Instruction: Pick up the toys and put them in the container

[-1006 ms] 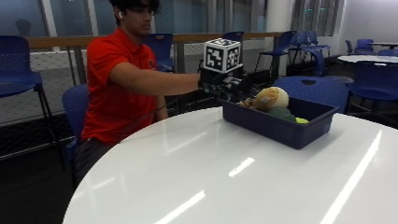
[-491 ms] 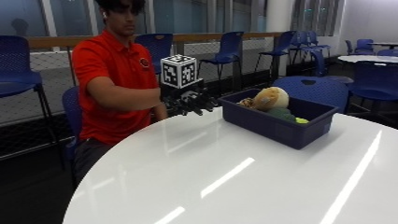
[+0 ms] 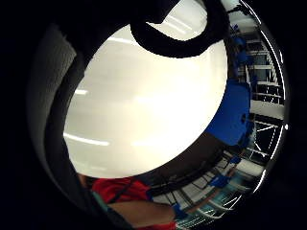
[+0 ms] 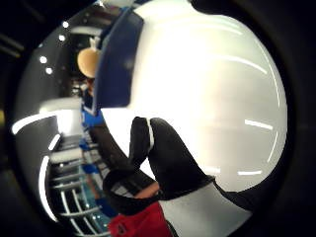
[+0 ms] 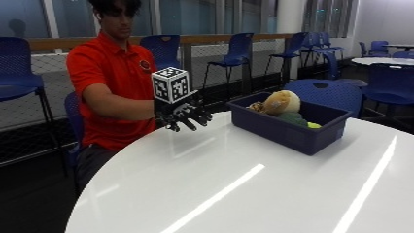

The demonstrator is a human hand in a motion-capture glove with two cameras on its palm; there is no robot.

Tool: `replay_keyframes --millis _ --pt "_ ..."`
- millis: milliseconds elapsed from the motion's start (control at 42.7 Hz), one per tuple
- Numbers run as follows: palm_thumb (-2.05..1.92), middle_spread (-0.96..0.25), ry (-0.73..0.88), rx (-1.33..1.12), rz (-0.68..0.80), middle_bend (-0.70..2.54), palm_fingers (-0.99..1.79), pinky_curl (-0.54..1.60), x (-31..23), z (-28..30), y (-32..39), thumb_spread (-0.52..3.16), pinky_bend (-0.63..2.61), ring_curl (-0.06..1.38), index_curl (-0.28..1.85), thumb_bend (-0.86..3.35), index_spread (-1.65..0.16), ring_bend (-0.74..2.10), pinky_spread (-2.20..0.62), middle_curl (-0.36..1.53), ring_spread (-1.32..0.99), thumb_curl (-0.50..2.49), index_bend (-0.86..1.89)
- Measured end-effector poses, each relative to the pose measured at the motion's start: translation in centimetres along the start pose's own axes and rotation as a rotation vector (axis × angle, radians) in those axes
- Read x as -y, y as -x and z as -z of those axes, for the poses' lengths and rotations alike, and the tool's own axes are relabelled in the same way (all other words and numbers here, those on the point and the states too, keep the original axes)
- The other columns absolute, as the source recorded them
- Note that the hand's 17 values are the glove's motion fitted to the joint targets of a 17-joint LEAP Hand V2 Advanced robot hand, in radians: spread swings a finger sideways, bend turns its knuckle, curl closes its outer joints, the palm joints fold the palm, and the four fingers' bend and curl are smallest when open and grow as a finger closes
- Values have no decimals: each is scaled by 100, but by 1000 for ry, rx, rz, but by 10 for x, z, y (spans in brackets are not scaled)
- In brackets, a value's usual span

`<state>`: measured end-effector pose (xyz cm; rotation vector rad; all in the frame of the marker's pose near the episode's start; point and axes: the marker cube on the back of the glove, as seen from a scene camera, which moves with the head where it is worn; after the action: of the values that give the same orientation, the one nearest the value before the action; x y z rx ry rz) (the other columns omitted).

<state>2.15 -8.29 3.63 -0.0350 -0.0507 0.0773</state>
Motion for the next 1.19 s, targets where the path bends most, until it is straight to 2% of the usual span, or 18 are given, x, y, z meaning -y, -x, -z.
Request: replay_keyframes --millis 1193 --pt "-6 -4 -45 17 -5 16 -8 33 -36 26 -13 120 69 31 32 -5 -33 18 8 30 -1 20 17"
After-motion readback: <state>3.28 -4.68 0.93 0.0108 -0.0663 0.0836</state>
